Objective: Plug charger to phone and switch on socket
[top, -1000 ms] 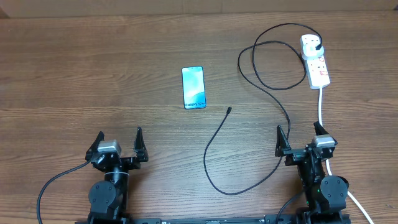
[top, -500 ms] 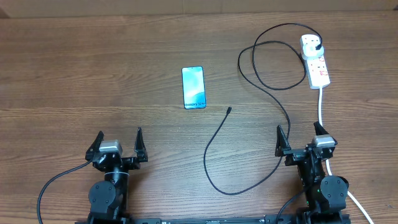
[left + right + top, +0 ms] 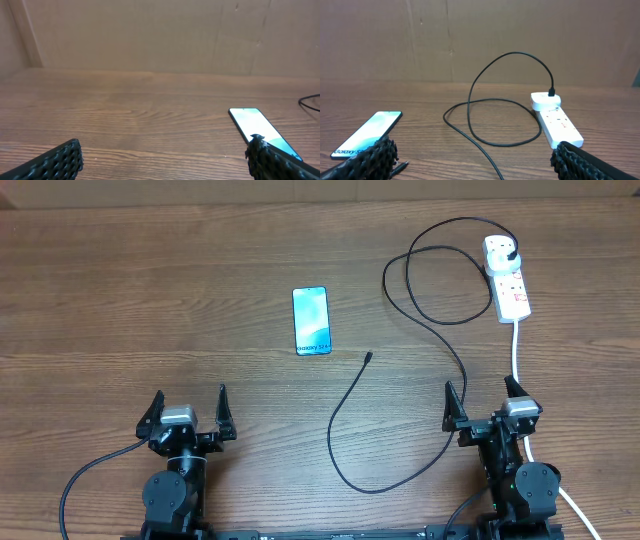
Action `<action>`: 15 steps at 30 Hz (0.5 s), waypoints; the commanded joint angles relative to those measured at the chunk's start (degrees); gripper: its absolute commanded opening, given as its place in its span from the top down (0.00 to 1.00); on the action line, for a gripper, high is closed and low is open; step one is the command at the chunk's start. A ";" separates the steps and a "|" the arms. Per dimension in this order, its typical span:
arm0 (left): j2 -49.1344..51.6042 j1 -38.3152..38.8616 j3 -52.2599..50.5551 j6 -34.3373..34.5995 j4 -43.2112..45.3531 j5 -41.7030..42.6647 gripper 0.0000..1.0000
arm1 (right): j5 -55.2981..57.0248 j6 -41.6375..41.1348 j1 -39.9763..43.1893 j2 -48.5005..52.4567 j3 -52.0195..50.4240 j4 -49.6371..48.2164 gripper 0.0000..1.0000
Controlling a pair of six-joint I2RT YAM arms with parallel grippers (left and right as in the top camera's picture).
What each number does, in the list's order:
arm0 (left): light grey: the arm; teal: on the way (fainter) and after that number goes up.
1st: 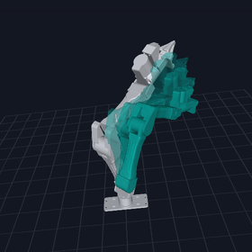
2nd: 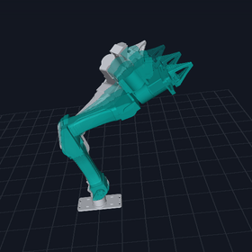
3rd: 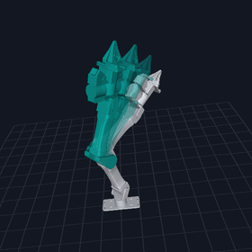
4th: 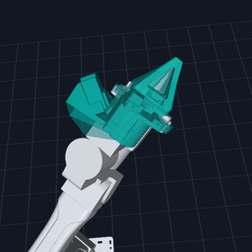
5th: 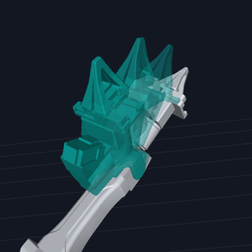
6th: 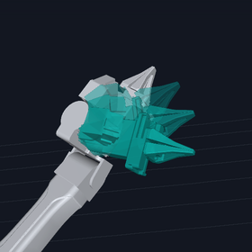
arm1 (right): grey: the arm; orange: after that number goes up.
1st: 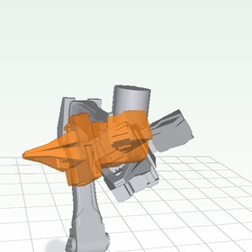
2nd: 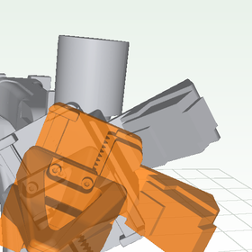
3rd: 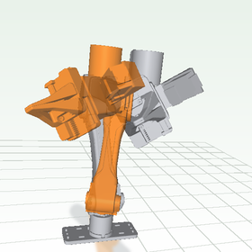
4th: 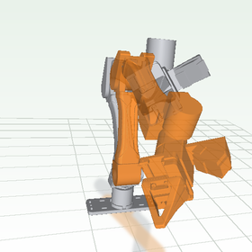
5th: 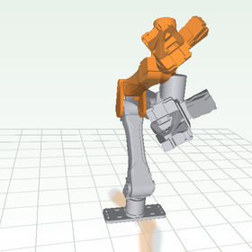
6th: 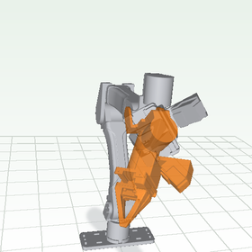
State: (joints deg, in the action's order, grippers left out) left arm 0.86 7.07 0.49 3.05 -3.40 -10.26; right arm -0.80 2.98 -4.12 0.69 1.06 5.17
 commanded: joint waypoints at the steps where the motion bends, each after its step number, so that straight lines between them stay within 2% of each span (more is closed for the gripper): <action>1: -0.66 -0.31 -0.20 3.89 0.83 6.80 0.00 | 0.57 0.09 0.11 -0.52 -0.59 -0.31 0.00; 4: -0.66 -0.31 -0.20 9.49 2.64 17.97 0.00 | 0.57 0.09 0.11 -0.52 -0.59 -0.31 0.00; 8: -0.66 -0.31 -0.20 11.54 10.91 25.18 0.01 | 0.57 0.09 0.11 -0.52 -0.59 -0.31 0.00; 11: -0.66 -0.33 -0.17 11.15 23.80 23.61 0.00 | 0.57 0.11 0.11 -0.52 -0.59 -0.31 0.00; 13: -0.61 -0.33 0.22 11.13 34.97 18.62 0.00 | 0.57 0.11 0.11 -0.52 -0.57 -0.31 0.00; 15: -0.55 -0.33 1.84 11.13 38.73 15.96 0.00 | 0.57 0.09 0.11 -0.52 -0.59 -0.31 0.00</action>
State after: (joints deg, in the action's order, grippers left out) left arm 0.73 7.07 0.78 13.15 32.12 9.32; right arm -0.78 2.98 -4.12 0.69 1.06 5.15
